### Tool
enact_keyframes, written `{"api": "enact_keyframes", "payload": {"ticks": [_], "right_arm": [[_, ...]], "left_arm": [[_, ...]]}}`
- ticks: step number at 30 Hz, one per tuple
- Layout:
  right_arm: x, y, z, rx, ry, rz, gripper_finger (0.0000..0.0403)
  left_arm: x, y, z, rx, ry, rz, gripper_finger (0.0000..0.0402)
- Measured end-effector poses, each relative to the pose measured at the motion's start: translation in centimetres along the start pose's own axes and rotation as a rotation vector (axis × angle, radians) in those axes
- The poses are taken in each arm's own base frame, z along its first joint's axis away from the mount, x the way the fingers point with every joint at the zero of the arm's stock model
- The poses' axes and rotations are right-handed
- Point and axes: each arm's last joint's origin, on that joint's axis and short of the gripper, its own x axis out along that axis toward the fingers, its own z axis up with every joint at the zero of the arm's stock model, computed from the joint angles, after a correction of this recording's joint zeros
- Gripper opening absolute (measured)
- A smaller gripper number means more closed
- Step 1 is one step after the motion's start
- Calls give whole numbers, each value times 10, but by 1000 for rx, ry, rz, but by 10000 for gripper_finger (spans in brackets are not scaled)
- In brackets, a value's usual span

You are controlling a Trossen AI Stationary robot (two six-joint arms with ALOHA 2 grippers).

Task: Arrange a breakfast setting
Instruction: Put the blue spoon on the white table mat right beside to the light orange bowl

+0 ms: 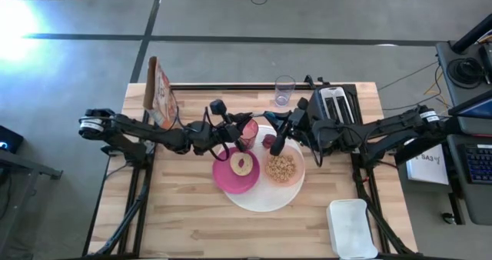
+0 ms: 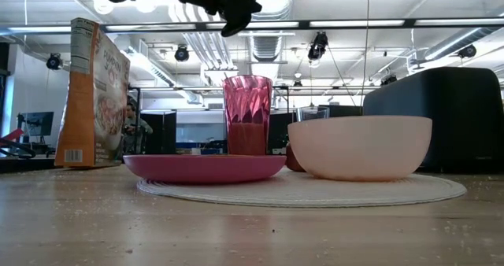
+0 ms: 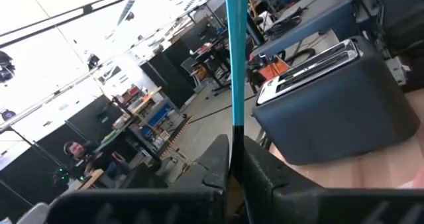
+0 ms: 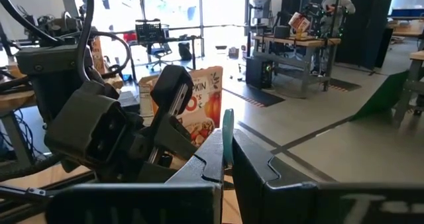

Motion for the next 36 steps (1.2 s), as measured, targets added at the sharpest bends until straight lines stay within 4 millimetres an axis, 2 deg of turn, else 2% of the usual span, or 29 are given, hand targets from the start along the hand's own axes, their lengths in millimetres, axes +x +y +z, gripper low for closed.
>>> {"api": "enact_keyframes", "payload": {"ticks": [7, 16, 22, 26, 29, 36], "right_arm": [[-1, 0, -1, 18, 18, 3, 25], [-6, -4, -7, 19, 100, 10, 102], [-13, -7, -3, -67, 248, -2, 146], [-23, -15, 10, -51, 393, -51, 157], [-28, -19, 20, -45, 472, -88, 155], [-28, -16, 28, -85, 617, -41, 140]], "left_arm": [[0, 1, -1, -13, 17, 18, 2], [2, 4, -3, 4, 27, 20, 1], [0, 1, -14, 228, 161, 0, 0], [-6, 0, -23, 388, 277, -135, 0], [-8, 1, -22, 469, 362, -291, 0], [-1, 19, 14, 454, 381, -621, 0]]}}
